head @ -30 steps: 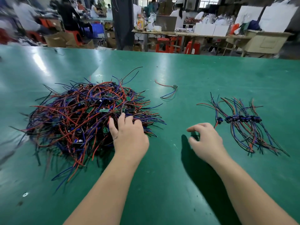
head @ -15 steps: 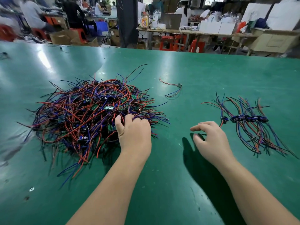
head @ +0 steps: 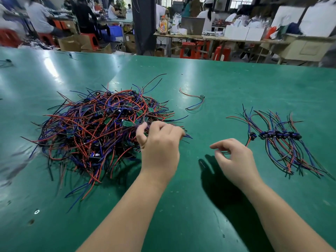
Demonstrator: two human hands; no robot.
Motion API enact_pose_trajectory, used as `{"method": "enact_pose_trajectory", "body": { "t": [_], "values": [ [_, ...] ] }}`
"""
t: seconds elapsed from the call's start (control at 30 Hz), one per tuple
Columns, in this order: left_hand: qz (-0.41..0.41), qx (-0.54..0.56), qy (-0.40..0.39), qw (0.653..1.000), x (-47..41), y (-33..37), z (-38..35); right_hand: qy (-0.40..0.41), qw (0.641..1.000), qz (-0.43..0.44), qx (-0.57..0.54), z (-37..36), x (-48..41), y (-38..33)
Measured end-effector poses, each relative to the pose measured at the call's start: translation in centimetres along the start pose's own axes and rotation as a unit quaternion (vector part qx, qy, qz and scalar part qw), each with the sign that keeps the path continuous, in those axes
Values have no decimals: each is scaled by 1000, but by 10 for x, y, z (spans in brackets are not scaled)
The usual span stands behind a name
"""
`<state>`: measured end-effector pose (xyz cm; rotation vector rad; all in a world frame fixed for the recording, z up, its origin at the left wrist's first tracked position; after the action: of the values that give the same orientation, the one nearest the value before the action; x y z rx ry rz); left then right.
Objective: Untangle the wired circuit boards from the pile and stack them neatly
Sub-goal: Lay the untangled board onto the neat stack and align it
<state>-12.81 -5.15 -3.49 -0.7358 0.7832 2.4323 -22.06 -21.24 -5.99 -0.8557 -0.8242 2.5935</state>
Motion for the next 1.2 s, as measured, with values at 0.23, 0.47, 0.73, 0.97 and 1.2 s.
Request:
{"method": "enact_pose_trajectory", "body": {
  "t": [0.23, 0.47, 0.73, 0.97, 1.2],
  "values": [
    [-168, 222, -29, 960, 25, 34, 9, -157, 884, 20, -441, -17, 8, -25],
    [-173, 338, -50, 924, 24, 37, 6, -39, 925, 30, -376, -15, 4, -26],
    [-54, 191, -244, 949, 12, 15, -13, 40, 783, -166, -598, 18, -12, -7],
    [237, 541, -414, 693, 20, 36, -7, 82, 665, -259, -695, 31, -18, 4],
    [415, 629, -366, 546, 12, 30, -7, 69, 876, -310, -363, 55, -18, 40]
  ]
}}
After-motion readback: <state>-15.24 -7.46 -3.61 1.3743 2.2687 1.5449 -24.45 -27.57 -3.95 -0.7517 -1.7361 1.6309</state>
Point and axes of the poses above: each hand's wrist, its own x-axis away from the middle knuckle, its own z-axis out of the back of the hand, y = z × x, the point moved 2 cm from there along -x, towards the middle knuckle, and after that the axes turned 11 degrees about z, right-handed, at the moved point
